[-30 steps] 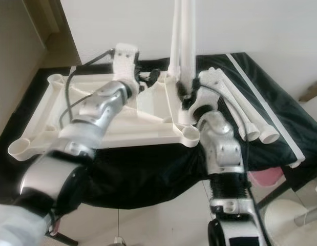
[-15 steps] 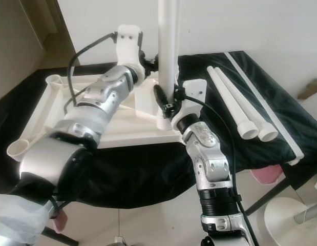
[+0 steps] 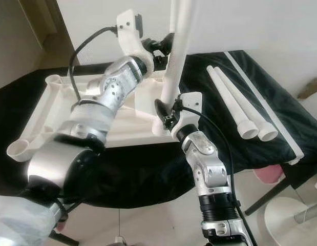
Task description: Building children table
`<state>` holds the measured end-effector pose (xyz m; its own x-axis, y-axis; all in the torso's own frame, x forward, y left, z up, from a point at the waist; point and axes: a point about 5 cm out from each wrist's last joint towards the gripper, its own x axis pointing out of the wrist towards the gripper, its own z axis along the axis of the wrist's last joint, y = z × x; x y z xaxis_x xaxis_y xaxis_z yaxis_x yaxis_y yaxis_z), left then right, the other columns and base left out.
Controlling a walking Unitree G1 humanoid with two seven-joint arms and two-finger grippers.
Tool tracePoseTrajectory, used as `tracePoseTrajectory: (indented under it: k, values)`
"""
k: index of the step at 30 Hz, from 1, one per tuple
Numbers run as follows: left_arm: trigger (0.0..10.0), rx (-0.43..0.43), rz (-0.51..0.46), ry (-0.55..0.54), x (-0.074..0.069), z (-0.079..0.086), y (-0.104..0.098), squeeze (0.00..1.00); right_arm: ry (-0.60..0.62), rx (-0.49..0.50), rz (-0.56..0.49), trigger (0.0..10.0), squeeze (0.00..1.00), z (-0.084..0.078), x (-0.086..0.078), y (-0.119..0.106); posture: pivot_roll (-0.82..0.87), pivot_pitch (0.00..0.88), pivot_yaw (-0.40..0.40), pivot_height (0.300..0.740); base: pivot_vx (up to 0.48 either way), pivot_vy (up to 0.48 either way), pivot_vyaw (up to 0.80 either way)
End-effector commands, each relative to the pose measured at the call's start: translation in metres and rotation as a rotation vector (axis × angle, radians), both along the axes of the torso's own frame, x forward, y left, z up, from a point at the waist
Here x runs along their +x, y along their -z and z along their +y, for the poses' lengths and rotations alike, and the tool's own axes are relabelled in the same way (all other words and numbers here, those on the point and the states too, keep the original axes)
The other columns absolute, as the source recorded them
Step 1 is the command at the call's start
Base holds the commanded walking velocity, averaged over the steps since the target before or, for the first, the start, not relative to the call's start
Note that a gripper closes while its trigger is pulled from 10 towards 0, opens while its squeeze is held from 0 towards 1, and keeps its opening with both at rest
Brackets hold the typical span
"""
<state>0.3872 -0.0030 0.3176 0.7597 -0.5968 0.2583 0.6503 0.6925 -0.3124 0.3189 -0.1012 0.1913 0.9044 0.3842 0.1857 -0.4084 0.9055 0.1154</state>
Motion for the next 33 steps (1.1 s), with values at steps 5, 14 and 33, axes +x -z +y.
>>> tracePoseTrajectory:
  k: [5,14,33]
  values:
    - [10.0,0.112,-0.212,0.35,-0.019,-0.024,0.004,0.0,-0.009,-0.026,0.015,10.0,0.0,0.008,0.006,0.0,0.02,0.0,0.04,0.74,0.0,0.0,0.0]
    - [10.0,-0.103,0.042,-0.074,0.013,0.032,0.044,0.0,0.155,-0.014,-0.049,10.0,0.0,-0.013,0.006,-0.011,-0.01,0.0,0.063,0.74,0.0,0.0,0.0]
    - [10.0,-0.305,-0.054,-0.16,-0.029,0.064,0.093,0.0,0.26,-0.024,-0.095,10.0,0.0,-0.031,0.0,-0.015,0.02,0.0,0.049,0.74,0.0,0.0,0.0]
